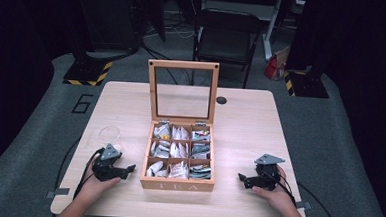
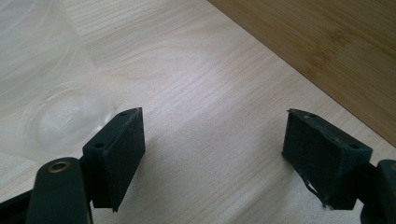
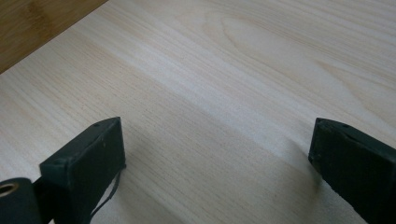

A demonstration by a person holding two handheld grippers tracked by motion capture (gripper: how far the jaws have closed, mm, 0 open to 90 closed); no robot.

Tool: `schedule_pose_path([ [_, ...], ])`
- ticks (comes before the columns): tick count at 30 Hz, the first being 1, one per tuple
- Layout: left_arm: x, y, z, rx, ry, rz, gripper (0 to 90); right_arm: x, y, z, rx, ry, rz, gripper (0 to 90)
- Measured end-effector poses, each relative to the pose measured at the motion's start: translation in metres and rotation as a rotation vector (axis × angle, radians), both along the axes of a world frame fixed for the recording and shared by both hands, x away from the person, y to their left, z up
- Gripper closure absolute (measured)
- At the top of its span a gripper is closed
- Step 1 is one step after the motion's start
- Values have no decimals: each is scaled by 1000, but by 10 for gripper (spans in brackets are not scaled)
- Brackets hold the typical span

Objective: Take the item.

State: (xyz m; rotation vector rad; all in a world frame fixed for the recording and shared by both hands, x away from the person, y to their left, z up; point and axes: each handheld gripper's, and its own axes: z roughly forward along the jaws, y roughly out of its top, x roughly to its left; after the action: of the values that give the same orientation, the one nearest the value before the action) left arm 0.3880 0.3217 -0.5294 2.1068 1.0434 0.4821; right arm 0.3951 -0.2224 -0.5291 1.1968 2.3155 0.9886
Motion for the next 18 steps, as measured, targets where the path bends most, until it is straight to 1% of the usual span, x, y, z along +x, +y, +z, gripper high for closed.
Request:
schedule_pose_path([
  [7, 0, 0, 0, -1, -2, 2, 207, 0, 0, 0, -1, 1, 0, 29],
  [8, 0, 0, 1, 1, 7, 0, 206, 0, 0, 0, 0, 1, 0, 29],
  [9, 0, 0, 1, 1, 7, 0, 206, 0, 0, 0, 0, 1, 0, 29],
  [11, 0, 0, 0, 4, -3, 3, 206, 0, 0, 0, -1, 1, 0, 29],
  [18, 0, 0, 1, 4, -1, 4, 207, 0, 0, 0, -1, 1, 0, 29],
])
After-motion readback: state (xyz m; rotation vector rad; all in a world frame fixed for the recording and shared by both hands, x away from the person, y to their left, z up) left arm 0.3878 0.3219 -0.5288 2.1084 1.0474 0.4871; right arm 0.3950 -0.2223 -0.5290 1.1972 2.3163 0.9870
